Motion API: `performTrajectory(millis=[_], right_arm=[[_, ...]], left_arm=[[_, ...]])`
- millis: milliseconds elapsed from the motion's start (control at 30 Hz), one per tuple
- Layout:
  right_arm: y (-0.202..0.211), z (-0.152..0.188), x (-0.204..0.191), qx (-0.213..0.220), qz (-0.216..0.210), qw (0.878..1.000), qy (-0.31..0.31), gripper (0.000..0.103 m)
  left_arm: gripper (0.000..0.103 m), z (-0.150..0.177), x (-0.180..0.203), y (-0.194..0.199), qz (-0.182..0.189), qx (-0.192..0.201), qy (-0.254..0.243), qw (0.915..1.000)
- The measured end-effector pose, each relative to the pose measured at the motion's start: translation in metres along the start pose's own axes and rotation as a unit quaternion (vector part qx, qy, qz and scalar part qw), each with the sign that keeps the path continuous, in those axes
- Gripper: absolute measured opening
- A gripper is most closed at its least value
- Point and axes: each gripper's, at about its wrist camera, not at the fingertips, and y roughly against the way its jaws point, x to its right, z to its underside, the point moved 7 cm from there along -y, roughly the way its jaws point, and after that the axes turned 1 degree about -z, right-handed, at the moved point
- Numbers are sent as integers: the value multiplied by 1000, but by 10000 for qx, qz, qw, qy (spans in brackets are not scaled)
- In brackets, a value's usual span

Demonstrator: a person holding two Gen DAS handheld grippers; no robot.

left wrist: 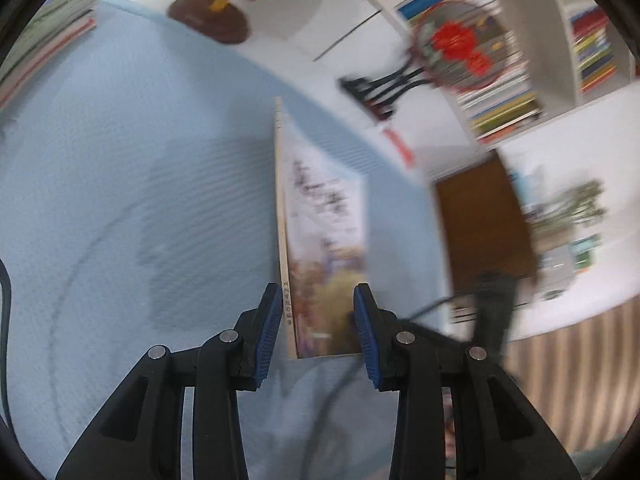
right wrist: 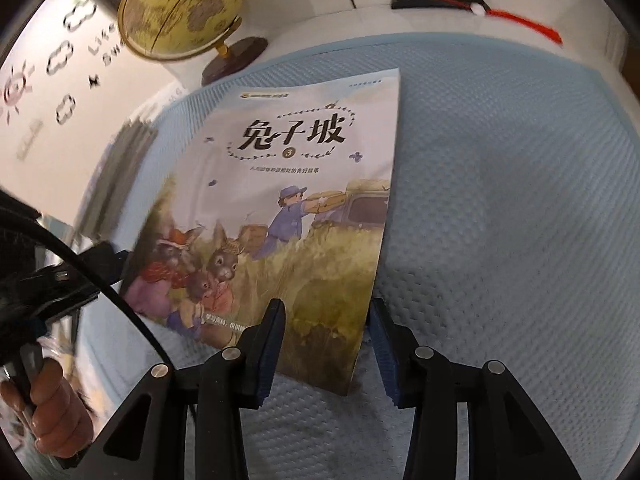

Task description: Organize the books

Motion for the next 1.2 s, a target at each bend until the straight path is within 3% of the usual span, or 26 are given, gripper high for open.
performTrajectory(millis=[67,133,200,400,567,667,733,867,967,1033,1067,1100,1133,1200], right_arm=[[1,-1,4,15,-187,9997,-149,43],[3,0,6,25,-272,9994,-209,43],[4,0,7,31,-315,9992,-226,43],[6,2,8,39,-368,9991,-199,43],[9,0,11,-94,-508,9979,-400,43],[18,-4,13,-137,-749,9954,-575,50],[26,-6,15,-110,-1074,9911,-781,58],[35,-7,31,-72,-1817,9733,-1401,74],[29,-8,43,-96,-2288,9551,-1880,79],[17,-9,47,-213,-2570,9401,-2230,78],[12,-10,47,-239,-2634,9366,-2297,73],[9,-12,45,-206,-2663,9358,-2301,66],[8,-15,43,-149,-2704,9352,-2282,53],[4,-18,39,-102,-2474,9433,-2210,45]], left_arm=[[32,-1,4,-1,-96,40,-52,9999],[22,0,2,-10,-627,37,-299,9976],[15,5,-2,-22,-880,-106,-423,9952],[13,13,-5,-49,-1087,-275,-466,9926],[13,9,-2,-67,-660,-418,-114,9969],[13,3,11,-63,54,-366,201,9991],[13,0,15,-60,337,-346,328,9983],[13,-6,20,-60,773,-395,616,9943],[13,-7,21,-63,966,-443,798,9911],[13,-6,21,-68,882,-475,775,9919],[13,-6,20,-71,817,-505,770,9924],[13,-5,19,-72,774,-525,780,9926],[12,-4,17,-73,678,-526,768,9933],[12,-5,12,-73,381,-486,667,9959]])
